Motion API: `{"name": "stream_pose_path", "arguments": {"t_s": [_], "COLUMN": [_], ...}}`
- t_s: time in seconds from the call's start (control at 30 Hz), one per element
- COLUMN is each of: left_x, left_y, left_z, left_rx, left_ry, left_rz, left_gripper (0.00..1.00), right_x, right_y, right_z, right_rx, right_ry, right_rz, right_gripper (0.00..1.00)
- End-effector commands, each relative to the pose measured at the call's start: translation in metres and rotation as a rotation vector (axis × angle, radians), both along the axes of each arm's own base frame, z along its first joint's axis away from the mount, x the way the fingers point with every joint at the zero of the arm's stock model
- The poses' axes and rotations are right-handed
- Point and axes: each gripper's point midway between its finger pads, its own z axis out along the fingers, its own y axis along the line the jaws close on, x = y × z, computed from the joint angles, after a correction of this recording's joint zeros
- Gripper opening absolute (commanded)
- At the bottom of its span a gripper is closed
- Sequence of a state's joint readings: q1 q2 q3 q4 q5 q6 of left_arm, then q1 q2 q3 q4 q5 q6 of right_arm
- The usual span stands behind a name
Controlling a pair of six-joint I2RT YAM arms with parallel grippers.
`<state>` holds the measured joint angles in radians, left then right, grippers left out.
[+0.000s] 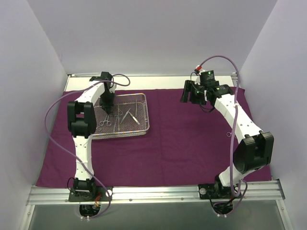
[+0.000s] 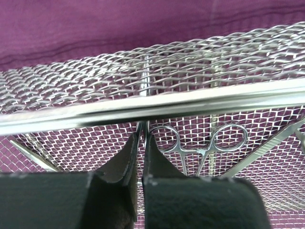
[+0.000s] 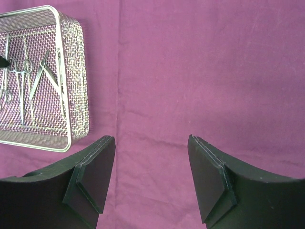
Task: Open and lay out the surgical kit
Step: Pick up the medical item from the container, then place the medical item in the surgical kit.
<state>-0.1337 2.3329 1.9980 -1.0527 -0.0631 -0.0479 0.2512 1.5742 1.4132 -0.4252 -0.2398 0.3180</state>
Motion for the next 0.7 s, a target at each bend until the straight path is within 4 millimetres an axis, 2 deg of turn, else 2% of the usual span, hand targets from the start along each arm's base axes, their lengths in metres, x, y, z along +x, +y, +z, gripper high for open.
{"name": "stream_pose_path", "arguments": {"t_s": [0.0, 0.2, 0.43, 0.53, 0.57, 0.67], "left_x": [-0.01, -0.016, -0.035, -0.04, -0.045, -0.047], "left_y": [0.01, -0.001, -0.021, -0.037, -0.04, -0.058], "left_z": [0.025, 0.064, 0.086, 0.103, 0.102, 0.12], "left_rx": [-0.015, -0.096, -0.223, -0.326, -0.347, -0.463], "left_ry": [-0.003, -0.051, -0.068, -0.109, -0.1, -0.122], "left_rz": [0.07, 0.146, 0.155, 0.132, 0.13, 0.102], "left_gripper": [0.02, 0.02, 0.02, 0.02, 0.02, 0.02], "right_x": [-0.001, 0.0, 0.003, 0.0, 0.0, -0.004], "right_y": [-0.001, 0.006, 0.028, 0.056, 0.062, 0.09], "right_z": [0.014, 0.015, 0.014, 0.022, 0.027, 0.028], "right_rx": [0.006, 0.021, 0.055, 0.128, 0.136, 0.208], "right_ry": [-0.036, -0.044, -0.037, -0.053, -0.063, -0.048], "right_rz": [-0.014, 0.009, 0.085, 0.196, 0.217, 0.319], "right_gripper": [0.63, 0.63, 0.63, 0.62, 0.62, 0.62]}}
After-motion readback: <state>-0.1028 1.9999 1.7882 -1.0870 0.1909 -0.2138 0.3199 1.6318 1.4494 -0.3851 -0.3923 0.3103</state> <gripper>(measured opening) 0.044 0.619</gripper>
